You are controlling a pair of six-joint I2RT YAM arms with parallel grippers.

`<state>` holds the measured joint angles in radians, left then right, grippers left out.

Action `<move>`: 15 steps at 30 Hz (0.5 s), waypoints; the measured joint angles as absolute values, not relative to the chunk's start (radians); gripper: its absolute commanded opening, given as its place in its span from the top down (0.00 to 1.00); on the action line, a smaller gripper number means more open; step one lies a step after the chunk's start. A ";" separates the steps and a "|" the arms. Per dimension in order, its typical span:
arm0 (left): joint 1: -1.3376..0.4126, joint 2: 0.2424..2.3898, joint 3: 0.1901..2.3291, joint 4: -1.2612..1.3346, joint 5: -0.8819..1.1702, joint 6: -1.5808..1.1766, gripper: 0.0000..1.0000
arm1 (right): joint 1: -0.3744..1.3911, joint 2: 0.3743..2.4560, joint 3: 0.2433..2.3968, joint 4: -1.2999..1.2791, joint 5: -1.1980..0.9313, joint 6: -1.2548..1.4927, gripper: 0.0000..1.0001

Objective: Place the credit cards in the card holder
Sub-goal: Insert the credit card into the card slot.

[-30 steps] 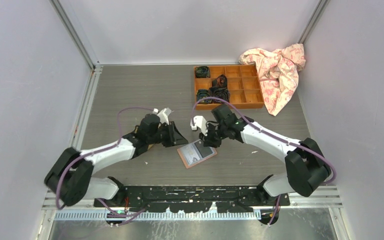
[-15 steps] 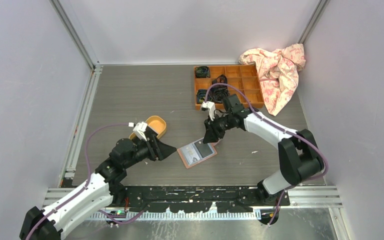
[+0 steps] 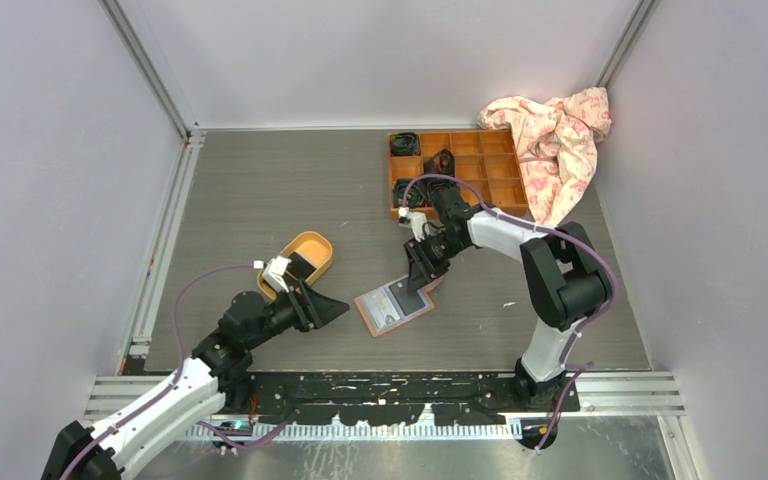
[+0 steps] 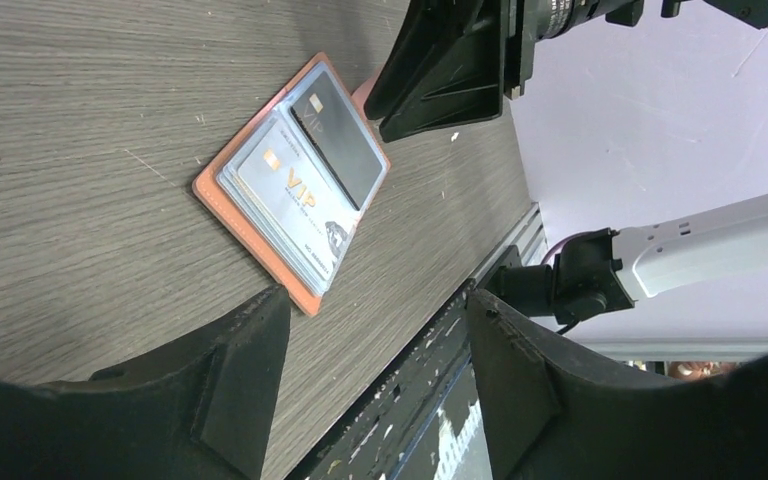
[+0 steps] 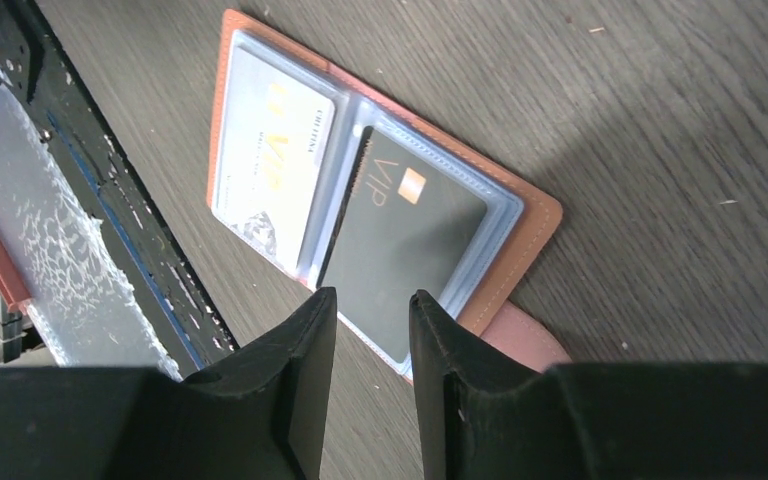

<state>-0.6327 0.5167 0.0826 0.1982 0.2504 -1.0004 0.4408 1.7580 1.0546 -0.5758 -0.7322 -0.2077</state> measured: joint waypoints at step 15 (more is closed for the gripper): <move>-0.633 0.665 0.068 0.300 0.254 -1.045 0.36 | 0.441 1.890 1.174 -0.712 -0.659 -0.202 0.63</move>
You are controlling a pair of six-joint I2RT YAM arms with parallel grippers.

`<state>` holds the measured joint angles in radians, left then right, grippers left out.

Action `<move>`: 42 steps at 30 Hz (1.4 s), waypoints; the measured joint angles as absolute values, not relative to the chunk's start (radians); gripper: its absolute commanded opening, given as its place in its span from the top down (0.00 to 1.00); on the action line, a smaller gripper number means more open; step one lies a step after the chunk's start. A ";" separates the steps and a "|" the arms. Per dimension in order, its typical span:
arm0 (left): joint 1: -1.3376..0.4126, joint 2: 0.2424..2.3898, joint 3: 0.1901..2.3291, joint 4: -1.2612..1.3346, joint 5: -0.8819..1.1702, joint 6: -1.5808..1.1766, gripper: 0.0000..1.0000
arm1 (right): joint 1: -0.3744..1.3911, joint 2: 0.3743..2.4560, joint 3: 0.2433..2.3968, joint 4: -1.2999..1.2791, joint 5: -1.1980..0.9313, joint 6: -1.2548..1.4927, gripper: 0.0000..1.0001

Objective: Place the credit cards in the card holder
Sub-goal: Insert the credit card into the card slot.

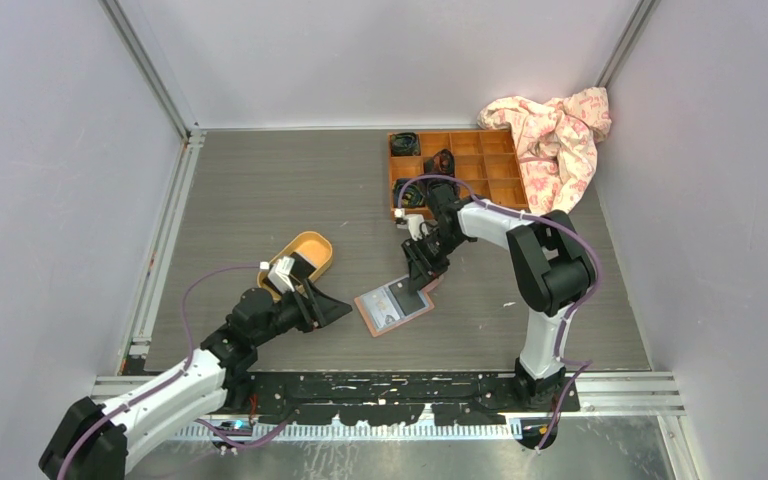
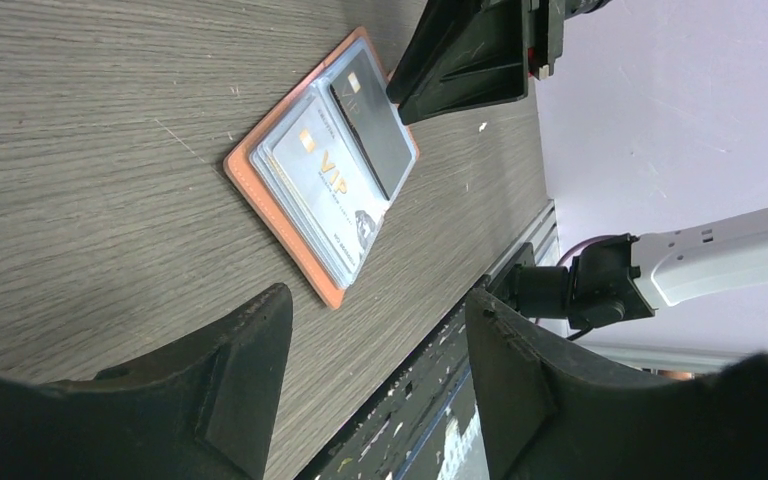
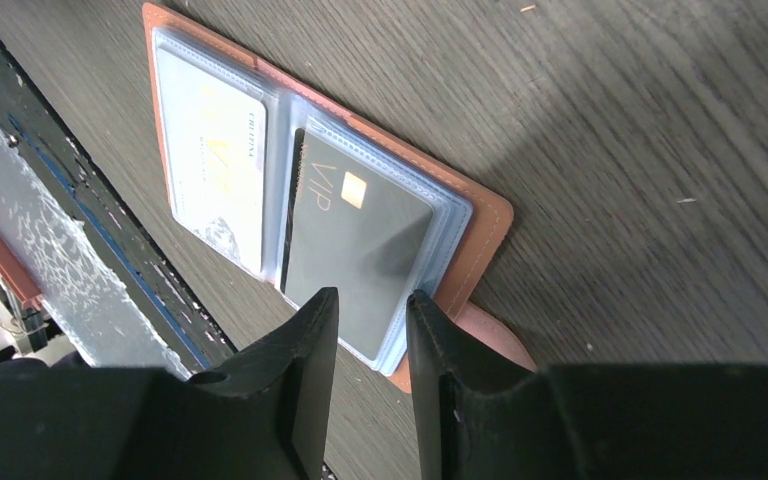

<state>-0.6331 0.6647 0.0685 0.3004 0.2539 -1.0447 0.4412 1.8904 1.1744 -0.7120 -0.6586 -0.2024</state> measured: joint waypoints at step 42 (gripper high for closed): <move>-0.757 0.935 0.101 0.401 0.200 -1.019 0.55 | 0.526 1.864 1.213 -0.757 -0.380 -0.215 0.57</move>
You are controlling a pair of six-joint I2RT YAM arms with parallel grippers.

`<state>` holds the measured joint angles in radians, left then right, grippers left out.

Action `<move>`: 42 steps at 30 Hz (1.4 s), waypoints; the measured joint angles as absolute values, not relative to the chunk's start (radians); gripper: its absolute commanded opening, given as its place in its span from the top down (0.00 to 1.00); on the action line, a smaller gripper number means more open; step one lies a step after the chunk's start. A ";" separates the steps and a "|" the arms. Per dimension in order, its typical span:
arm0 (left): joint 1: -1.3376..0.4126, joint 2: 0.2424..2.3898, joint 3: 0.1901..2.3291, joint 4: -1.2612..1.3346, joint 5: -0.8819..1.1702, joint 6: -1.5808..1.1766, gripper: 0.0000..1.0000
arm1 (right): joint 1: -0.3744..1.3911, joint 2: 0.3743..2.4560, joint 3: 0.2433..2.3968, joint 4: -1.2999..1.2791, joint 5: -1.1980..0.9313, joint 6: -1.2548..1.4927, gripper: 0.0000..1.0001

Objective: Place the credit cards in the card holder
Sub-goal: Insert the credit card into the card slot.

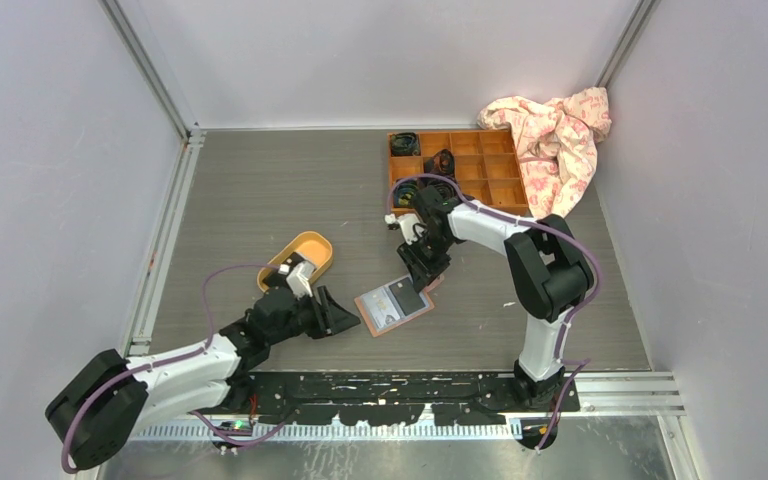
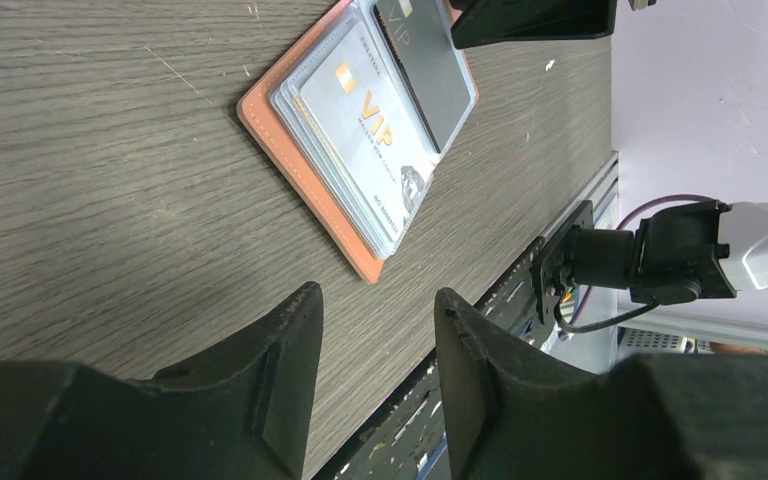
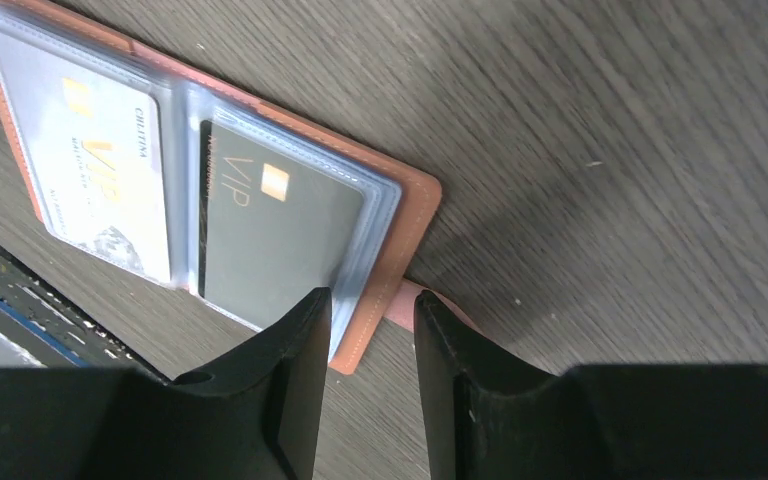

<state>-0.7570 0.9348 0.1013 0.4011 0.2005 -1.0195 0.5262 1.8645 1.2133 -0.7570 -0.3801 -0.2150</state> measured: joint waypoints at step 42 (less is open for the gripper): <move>-0.777 0.995 0.117 0.415 0.193 -1.013 0.59 | 0.487 1.925 1.225 -0.801 -0.643 -0.210 0.64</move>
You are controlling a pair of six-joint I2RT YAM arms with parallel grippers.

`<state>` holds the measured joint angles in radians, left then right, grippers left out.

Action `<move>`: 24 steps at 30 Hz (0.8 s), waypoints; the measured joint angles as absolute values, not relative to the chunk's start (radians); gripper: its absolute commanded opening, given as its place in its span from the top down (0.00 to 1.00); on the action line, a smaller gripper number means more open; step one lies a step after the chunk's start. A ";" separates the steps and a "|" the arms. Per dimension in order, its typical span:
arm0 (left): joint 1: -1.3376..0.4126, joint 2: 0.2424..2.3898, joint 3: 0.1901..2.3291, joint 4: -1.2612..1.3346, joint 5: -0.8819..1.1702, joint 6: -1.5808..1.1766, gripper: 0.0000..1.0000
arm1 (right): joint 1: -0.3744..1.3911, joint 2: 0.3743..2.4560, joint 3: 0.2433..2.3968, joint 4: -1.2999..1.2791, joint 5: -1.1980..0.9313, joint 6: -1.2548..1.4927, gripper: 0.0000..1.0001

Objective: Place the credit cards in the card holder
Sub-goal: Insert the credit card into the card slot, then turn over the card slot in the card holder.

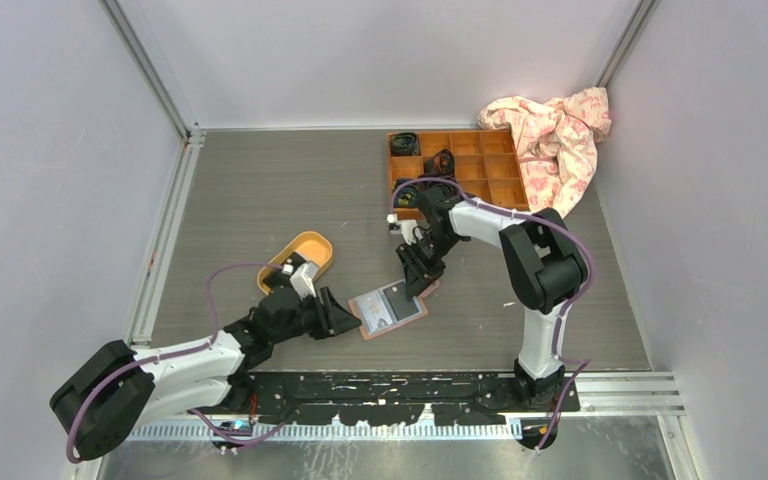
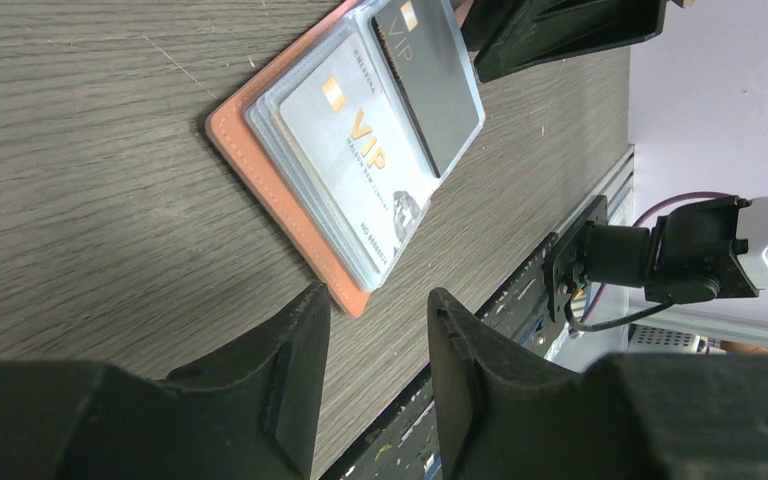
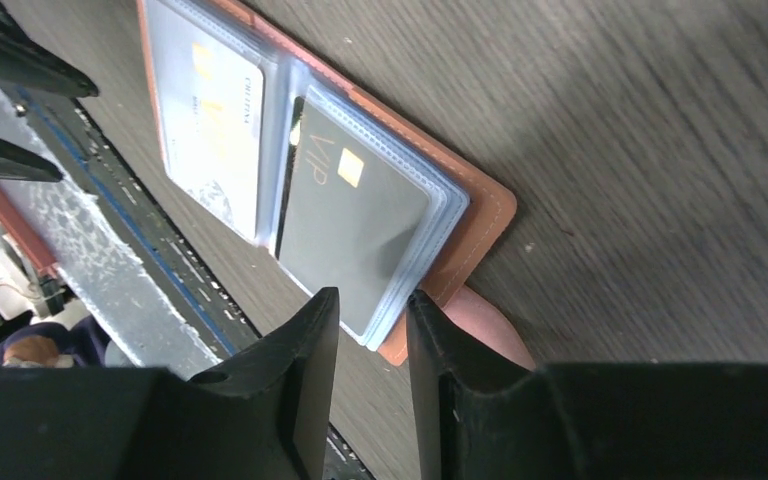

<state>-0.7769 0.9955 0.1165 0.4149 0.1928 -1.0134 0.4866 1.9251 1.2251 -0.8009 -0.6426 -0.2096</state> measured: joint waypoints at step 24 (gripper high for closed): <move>-0.780 1.044 0.134 0.423 0.193 -1.012 0.57 | 0.436 1.938 1.225 -0.774 -0.746 -0.126 0.61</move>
<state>-0.7799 1.0435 0.1345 0.4229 0.1932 -1.0122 0.4362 1.9385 1.2247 -0.7742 -0.7464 -0.1265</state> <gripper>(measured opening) 0.426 0.389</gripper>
